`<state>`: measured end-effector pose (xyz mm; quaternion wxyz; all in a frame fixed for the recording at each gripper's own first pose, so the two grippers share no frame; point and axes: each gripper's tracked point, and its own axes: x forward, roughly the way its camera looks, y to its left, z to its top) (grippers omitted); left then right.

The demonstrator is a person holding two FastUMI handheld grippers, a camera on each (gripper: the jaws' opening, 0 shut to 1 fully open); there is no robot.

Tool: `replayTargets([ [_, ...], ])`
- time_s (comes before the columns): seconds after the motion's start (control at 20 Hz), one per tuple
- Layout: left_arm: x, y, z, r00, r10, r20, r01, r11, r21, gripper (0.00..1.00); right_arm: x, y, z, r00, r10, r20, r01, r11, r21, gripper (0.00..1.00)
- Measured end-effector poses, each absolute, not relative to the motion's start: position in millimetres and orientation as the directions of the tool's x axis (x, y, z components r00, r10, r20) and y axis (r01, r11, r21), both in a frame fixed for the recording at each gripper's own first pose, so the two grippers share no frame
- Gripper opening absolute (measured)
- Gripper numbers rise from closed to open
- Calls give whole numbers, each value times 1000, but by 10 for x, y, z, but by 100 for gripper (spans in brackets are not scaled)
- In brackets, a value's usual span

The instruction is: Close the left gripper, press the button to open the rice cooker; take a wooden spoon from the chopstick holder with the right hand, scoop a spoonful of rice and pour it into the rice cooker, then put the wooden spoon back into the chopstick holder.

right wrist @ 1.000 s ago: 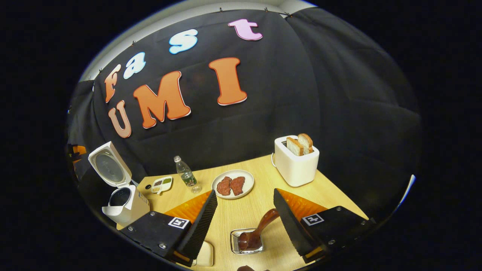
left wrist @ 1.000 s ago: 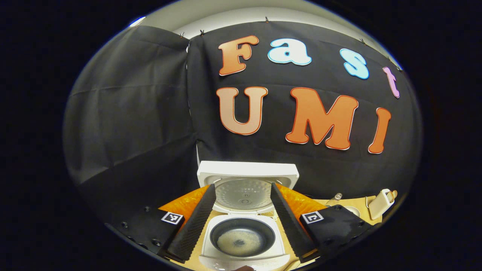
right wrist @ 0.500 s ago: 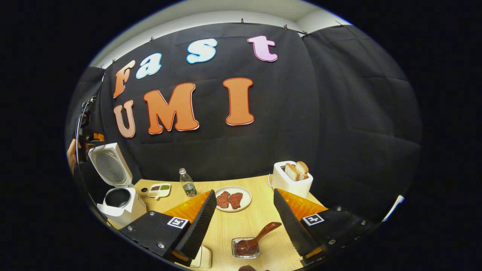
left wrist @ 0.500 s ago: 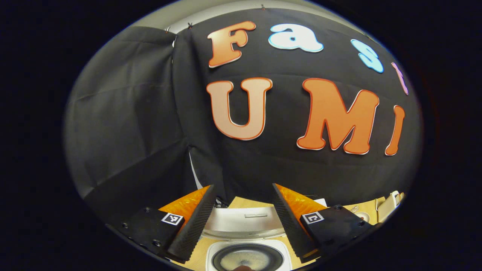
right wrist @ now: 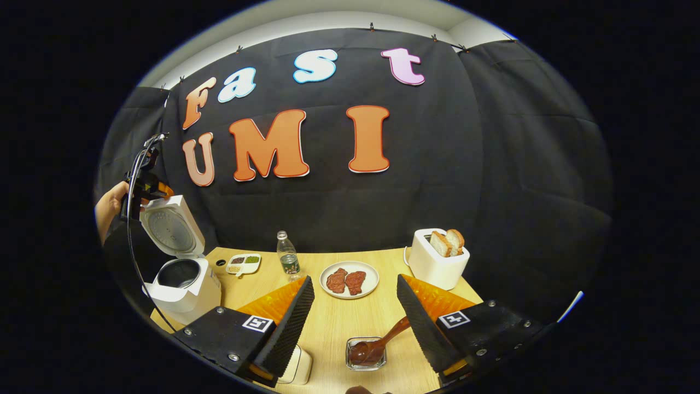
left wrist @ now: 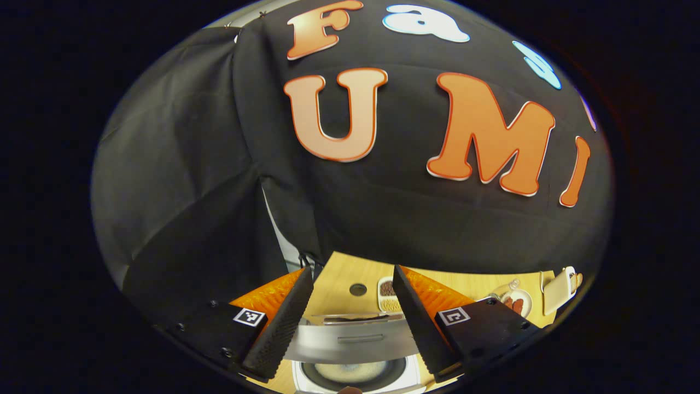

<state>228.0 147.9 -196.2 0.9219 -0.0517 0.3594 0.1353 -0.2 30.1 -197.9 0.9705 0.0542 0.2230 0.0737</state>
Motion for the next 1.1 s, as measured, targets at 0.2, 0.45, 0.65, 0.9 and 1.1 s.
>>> replayTargets([
  [0.2,1424,1187,-2385,500,208,-841,-342,939,29,100,7,382,-2015,879,223,-422,-167,972,165,94],
  [0.45,669,917,-2867,309,131,-942,-356,934,13,98,-20,407,-2123,856,268,-442,-207,961,181,94],
  [0.65,259,831,-3456,168,113,-979,-397,917,38,99,-21,520,-2136,841,308,-445,-253,951,180,94],
  [0.9,284,800,-3423,209,153,-966,-439,897,47,100,25,691,-2092,828,357,-434,-314,934,169,94],
  [1.1,304,814,-3433,336,233,-912,-468,882,53,100,133,873,-2007,822,394,-412,-366,919,149,95],
])
